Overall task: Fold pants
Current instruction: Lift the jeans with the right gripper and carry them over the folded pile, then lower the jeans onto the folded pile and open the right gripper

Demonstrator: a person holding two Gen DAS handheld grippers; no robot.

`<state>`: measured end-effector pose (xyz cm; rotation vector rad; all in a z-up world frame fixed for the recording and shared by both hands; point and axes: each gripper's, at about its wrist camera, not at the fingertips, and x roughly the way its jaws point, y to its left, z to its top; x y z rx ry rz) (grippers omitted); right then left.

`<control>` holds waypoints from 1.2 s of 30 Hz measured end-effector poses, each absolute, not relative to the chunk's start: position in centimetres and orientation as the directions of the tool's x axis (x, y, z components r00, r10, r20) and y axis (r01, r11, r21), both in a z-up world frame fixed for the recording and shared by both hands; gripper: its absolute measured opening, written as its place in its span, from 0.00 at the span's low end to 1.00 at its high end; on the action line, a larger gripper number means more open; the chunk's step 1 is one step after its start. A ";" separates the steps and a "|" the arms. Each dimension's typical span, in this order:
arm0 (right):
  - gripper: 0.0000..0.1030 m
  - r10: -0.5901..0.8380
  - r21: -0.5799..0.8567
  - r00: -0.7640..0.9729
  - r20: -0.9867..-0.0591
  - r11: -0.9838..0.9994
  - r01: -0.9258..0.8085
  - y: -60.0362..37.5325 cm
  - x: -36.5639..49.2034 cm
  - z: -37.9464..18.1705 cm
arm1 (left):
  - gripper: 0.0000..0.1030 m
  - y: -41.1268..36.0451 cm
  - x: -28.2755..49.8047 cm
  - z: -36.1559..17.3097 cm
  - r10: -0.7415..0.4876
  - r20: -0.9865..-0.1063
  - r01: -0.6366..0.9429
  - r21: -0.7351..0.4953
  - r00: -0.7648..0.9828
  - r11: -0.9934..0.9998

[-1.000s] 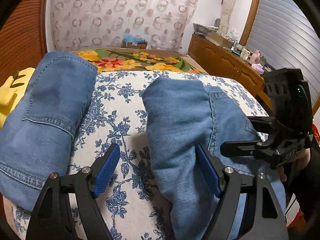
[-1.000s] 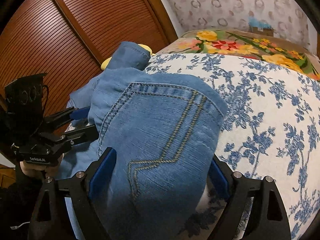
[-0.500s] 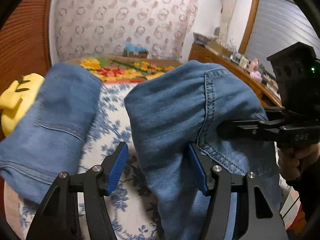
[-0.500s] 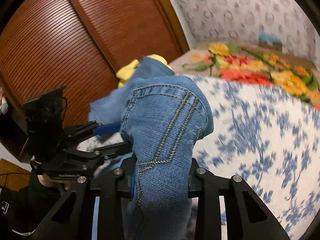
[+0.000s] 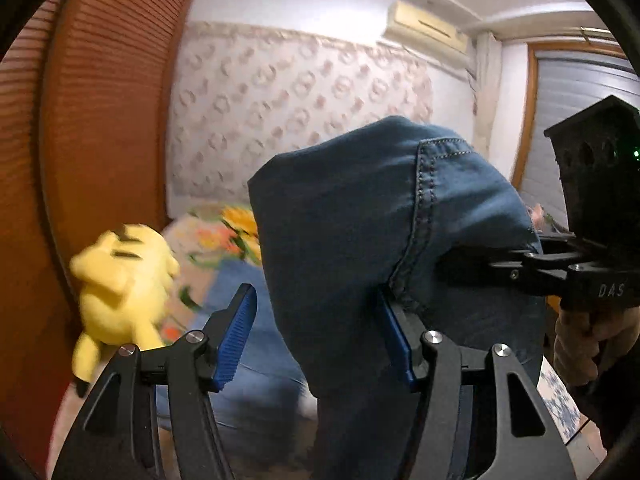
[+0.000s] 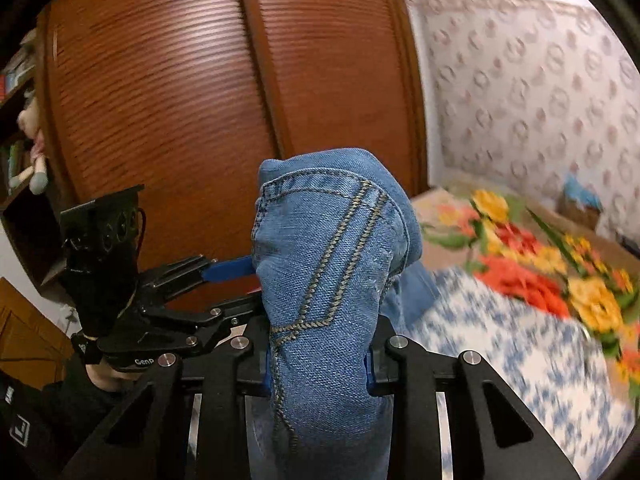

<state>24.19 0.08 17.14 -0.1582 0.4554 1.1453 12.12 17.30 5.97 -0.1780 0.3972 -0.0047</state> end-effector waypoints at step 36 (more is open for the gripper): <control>0.62 0.635 -0.002 0.596 -0.492 0.684 -0.730 11.5 37.7 3.7 | 0.59 24.4 19.1 -5.4 0.100 -0.661 -0.192 -0.067 0.744 0.979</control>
